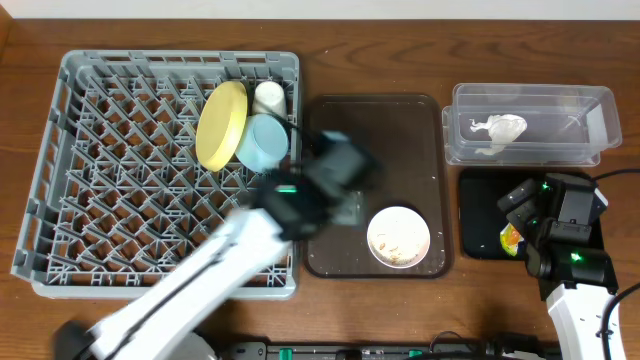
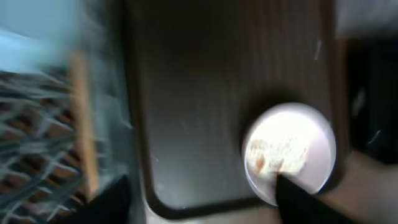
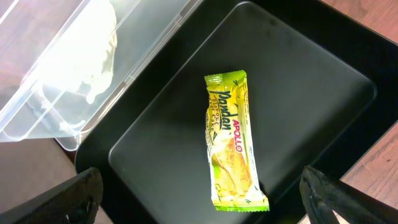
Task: Sort waste into correct bins and load items into the dishwasher rack
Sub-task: 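Withdraw the left gripper back over the dish rack, then lower the right gripper and grasp the wrapper on the black tray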
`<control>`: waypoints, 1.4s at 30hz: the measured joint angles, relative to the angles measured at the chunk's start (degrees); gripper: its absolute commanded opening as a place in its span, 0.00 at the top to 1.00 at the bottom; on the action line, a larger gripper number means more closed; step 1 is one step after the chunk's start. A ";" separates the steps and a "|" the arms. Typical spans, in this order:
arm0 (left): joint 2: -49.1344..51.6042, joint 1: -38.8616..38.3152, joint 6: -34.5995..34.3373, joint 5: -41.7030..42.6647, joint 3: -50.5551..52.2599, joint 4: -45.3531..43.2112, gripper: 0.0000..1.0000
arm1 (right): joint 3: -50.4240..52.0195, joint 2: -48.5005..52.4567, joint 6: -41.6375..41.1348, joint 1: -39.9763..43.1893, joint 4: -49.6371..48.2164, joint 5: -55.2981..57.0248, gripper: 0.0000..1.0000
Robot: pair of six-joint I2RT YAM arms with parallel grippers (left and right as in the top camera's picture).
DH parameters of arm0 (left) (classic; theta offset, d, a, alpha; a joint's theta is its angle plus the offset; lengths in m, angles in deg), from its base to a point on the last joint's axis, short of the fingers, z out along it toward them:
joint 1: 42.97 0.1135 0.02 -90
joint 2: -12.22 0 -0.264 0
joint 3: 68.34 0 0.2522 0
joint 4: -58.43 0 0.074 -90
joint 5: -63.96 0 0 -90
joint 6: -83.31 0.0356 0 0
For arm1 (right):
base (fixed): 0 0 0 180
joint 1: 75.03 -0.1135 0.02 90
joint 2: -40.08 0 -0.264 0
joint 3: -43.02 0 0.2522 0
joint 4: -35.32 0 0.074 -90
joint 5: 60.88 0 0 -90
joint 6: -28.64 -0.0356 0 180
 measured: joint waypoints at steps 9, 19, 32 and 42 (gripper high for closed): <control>-15.93 17.70 0.63 -2.32 -0.63 0.55 0.02 | 0.00 0.00 0.00 0.00 0.00 0.00 0.01; -18.27 20.22 0.63 -2.29 -0.63 0.63 0.01 | -0.02 0.00 0.22 0.00 0.68 -3.85 0.01; -18.27 20.22 0.66 -2.29 -0.63 0.63 0.01 | 0.00 1.60 4.31 0.00 6.19 -3.98 0.71; -18.27 20.22 0.66 -2.27 -0.63 0.63 0.00 | 0.00 9.11 0.33 0.00 2.49 1.18 0.63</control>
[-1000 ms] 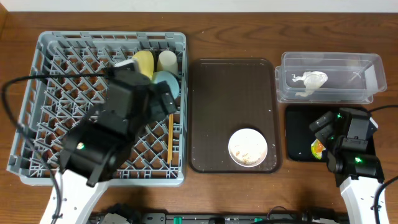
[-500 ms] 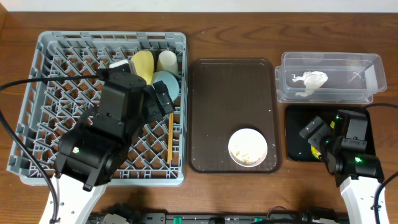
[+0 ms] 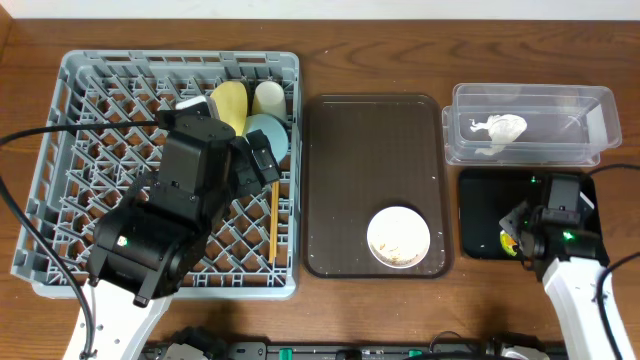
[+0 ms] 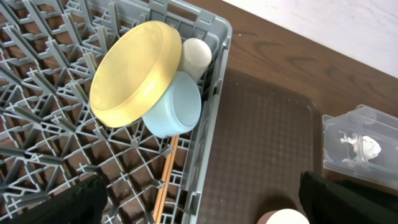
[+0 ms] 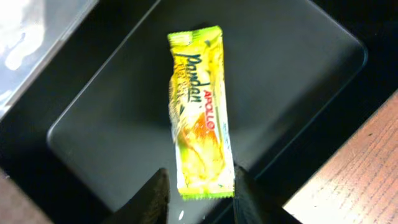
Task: Sort waste into correct bins and load items into the dishwasher rack
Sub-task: 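Lower the right gripper and grasp the wrapper on the black tray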
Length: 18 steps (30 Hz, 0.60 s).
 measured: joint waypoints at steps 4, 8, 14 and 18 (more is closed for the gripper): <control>0.00 0.00 0.00 0.00 0.00 0.00 0.01 | -0.02 3.52 -1.07 0.00 -1.25 1.68 0.63; 0.00 0.00 0.00 0.00 0.00 0.00 0.01 | 0.00 6.80 -1.64 0.00 -3.37 2.27 0.63; 0.00 0.00 0.00 -0.02 0.00 0.00 0.01 | 0.00 11.80 -1.97 0.00 -8.44 2.73 0.65; 0.00 0.00 0.00 0.00 0.00 0.00 0.01 | 0.00 14.56 -2.47 0.02 -10.05 2.75 0.66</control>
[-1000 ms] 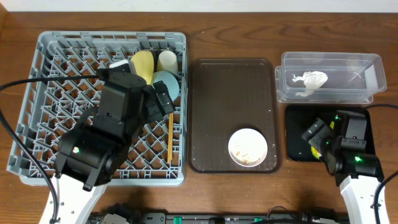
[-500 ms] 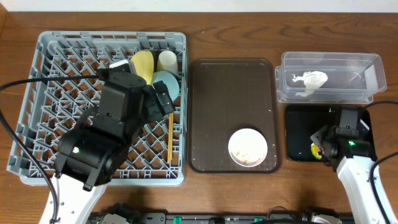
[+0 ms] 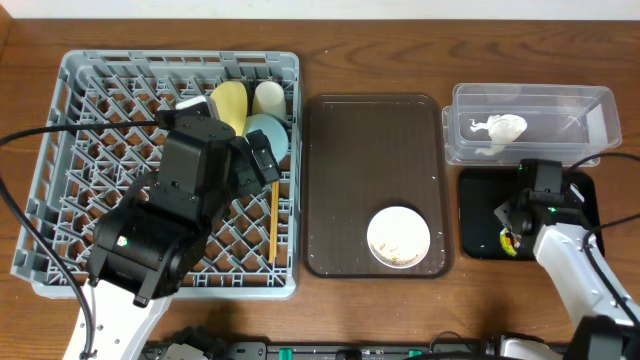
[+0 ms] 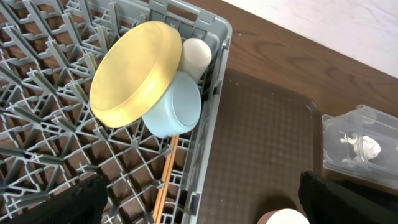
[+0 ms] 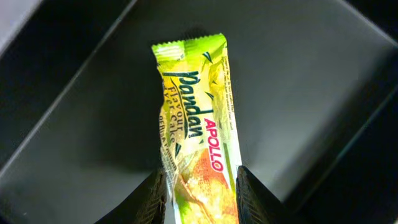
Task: Sort waste into correct bins and load items into the dishwasher rack
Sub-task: 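Lower the right gripper and grasp the wrapper on the black tray, then lift the wrapper and drop it into the clear plastic bin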
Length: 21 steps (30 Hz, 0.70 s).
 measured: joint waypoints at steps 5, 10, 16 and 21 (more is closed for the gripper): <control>0.00 0.00 0.00 -0.02 0.00 0.00 0.01 | 0.00 3.02 -0.63 0.00 -1.77 0.00 0.67; 0.00 0.00 0.00 -0.02 0.00 0.00 0.00 | 0.00 5.60 -0.94 0.00 -3.30 0.00 0.67; 0.00 0.00 0.00 -0.02 0.00 0.00 0.00 | 0.00 5.97 -1.07 0.00 -3.89 0.02 0.62; 0.00 0.00 0.00 0.00 0.00 0.00 0.00 | 0.00 5.99 -1.16 0.00 -3.69 0.02 0.68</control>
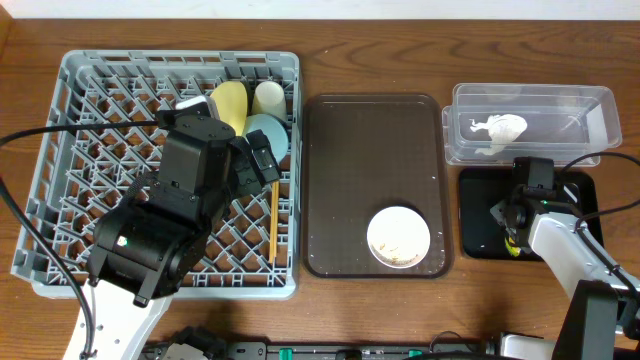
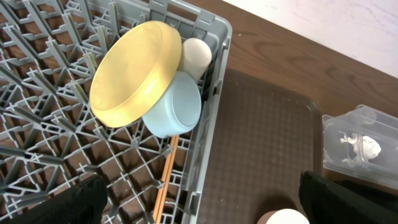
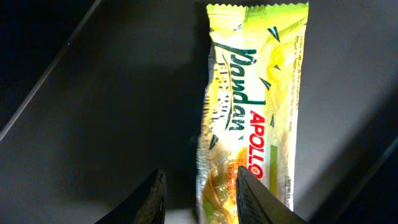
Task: Sort waste into correct bins and load items into the dishwasher rack
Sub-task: 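Lift the wrapper and drop it into the clear plastic bin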
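Note:
A yellow-green Pandan snack wrapper [image 3: 255,106] lies flat in the black bin [image 3: 93,93]. My right gripper [image 3: 204,196] is low over it, open by a narrow gap. The wrapper's crinkled left edge sits between the fingertips, and the left fingertip [image 3: 158,196] stands apart from it. In the overhead view the right gripper [image 1: 508,222] is down inside the black bin [image 1: 480,205]. My left gripper [image 2: 199,208] hangs wide open above the right edge of the grey rack [image 2: 37,74], holding nothing. A white plate [image 1: 399,237] with food residue sits on the brown tray [image 1: 375,150].
The rack [image 1: 80,150] holds a yellow bowl [image 1: 228,105], a blue cup [image 1: 262,135], a white cup [image 1: 268,97] and chopsticks [image 1: 272,220] along its right side. A clear bin [image 1: 590,105] with a crumpled tissue [image 1: 495,128] stands behind the black bin.
The right gripper has come closer to the wrapper and shifted left, so only the wrapper's left edge lies between its fingers. The left arm has not moved.
The left arm was blurred over the tray beside the plate while the right gripper hung wide open above the wrapper in the black bin. Then the left arm stood over the rack and stayed. The right fingers had narrowed, and were lower at each later moment.

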`<control>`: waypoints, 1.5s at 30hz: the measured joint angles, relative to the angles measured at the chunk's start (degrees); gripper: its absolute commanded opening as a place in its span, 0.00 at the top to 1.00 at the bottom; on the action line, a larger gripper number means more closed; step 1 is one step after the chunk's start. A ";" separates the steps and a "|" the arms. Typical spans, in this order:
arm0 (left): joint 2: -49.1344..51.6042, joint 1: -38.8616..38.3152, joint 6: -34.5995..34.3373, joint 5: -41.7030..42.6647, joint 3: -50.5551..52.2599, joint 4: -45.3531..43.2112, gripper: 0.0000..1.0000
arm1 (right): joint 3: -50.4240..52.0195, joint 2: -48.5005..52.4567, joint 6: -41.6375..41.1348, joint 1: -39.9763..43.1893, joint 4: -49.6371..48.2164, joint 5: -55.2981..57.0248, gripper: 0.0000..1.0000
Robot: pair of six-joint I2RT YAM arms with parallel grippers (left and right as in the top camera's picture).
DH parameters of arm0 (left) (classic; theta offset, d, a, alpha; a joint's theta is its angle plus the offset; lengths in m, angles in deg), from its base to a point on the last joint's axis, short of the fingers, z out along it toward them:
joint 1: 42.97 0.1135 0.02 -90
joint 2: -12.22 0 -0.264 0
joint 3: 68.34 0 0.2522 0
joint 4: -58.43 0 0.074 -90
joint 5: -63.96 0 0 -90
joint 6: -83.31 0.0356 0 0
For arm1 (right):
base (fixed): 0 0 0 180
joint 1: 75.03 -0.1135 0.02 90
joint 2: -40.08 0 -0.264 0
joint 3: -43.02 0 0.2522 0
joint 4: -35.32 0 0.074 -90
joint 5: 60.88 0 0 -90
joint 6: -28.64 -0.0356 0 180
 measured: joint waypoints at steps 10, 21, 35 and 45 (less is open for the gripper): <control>0.00 0.00 0.00 0.00 0.00 0.00 0.00 | 0.00 0.02 0.09 0.00 2.25 0.00 0.82; 0.00 0.00 0.00 -0.02 0.00 0.00 0.00 | 0.00 0.02 -0.09 0.00 2.29 -0.02 0.99; 0.00 0.00 0.00 -0.02 0.00 0.00 0.00 | -4.35 -18.43 6.97 0.00 4.81 0.20 0.99; 0.00 0.00 0.00 -0.02 0.00 0.00 0.00 | -21.29 -25.42 9.90 0.00 6.99 0.59 0.98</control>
